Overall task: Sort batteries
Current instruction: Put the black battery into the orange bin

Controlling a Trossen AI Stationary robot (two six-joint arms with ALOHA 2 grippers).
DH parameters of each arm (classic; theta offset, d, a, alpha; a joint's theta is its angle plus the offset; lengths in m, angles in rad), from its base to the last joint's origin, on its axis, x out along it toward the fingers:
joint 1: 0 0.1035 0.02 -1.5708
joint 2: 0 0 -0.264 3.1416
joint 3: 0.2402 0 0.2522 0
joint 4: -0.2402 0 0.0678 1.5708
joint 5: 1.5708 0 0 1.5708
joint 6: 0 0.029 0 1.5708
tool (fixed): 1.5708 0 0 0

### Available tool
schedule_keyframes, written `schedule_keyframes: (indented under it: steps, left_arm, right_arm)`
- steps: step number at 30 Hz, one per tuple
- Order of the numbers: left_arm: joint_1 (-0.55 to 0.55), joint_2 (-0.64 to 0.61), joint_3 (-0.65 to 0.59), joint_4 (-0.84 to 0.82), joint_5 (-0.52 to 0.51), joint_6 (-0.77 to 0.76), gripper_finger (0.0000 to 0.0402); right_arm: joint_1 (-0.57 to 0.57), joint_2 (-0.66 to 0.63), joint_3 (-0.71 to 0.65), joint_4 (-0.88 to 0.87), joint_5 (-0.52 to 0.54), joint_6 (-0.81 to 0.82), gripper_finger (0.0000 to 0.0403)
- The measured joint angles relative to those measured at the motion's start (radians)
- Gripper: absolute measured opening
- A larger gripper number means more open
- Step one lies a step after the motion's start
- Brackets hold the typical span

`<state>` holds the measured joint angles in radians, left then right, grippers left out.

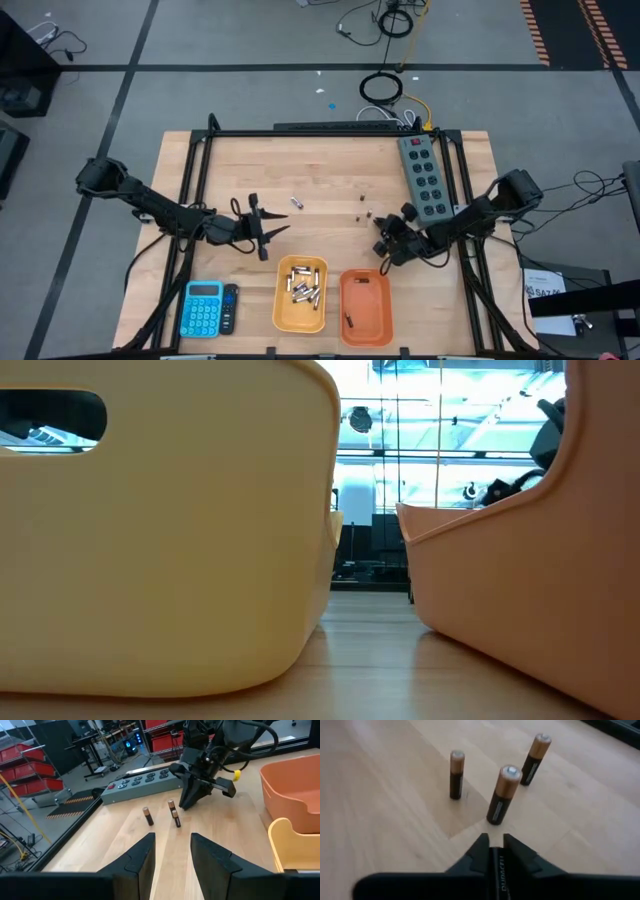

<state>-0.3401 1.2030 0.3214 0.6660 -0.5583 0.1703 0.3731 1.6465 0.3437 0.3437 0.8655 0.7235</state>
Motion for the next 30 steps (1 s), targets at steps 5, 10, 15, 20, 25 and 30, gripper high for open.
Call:
schedule_keyframes:
  steps: [5,10,15,20,25,30]
  left_arm:
    - [0.0,0.0,0.0,-0.002,0.0,0.0,0.0134]
    - [0.0,0.0,0.0,-0.002,0.0,-0.001,0.0134]
    - [0.0,0.0,0.0,-0.005,0.0,-0.001,0.0134]
    - [0.0,0.001,0.0,-0.028,0.001,-0.009,0.0134]
    - [-0.001,0.001,0.0,-0.027,0.001,-0.03,0.0134]
    - [-0.001,0.001,0.0,-0.024,0.007,-0.035,0.0134]
  right_arm:
    - [-0.007,0.007,0.002,0.003,-0.005,0.01,0.0003]
    - [-0.007,0.005,0.001,0.0,-0.007,0.001,0.0001]
    - [0.008,-0.053,-0.003,-0.028,-0.01,-0.049,0.0001]
    - [0.03,-0.14,-0.003,-0.058,-0.011,-0.059,0.0001]
    - [0.056,-0.198,-0.003,-0.079,0.005,-0.079,0.0015]
    - [0.086,-0.226,-0.003,-0.139,-0.12,-0.061,0.0067]
